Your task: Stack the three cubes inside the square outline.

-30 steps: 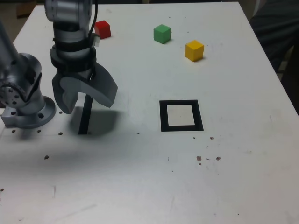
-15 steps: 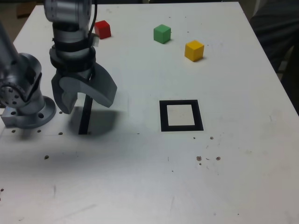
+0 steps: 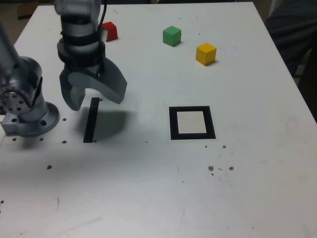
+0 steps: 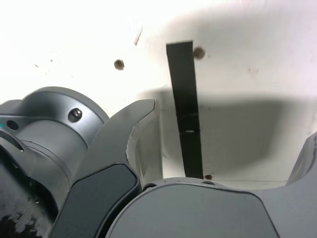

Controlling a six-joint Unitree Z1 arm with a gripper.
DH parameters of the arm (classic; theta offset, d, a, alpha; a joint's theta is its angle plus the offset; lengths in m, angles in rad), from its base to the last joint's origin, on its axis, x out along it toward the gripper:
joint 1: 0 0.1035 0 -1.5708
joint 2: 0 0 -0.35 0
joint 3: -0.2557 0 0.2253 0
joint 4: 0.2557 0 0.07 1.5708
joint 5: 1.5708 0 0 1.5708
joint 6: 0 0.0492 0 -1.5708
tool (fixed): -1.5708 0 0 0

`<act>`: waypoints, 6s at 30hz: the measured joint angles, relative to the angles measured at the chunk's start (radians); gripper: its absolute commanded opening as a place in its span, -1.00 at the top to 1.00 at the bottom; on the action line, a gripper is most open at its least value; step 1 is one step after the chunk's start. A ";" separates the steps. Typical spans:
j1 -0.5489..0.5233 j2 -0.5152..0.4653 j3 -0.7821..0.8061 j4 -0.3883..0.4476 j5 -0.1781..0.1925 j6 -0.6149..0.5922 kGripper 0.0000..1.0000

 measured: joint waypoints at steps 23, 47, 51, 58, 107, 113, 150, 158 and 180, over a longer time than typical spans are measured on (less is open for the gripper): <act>0.482 0.033 -0.129 0.065 0.055 0.285 -0.99; 0.845 0.246 -0.396 0.113 0.101 0.469 -0.99; 0.885 0.295 -0.450 0.108 0.111 0.478 -0.99; 0.934 0.403 -0.543 0.109 0.111 0.488 -0.99; 1.103 0.770 -1.034 0.309 0.127 0.616 -0.35; 1.100 0.787 -1.047 0.323 0.116 0.615 0.08; 1.007 0.665 -0.935 0.304 0.112 0.601 0.50; 0.881 0.534 -0.787 0.271 0.093 0.544 0.50; 0.408 0.337 -0.603 0.273 0.044 0.290 0.50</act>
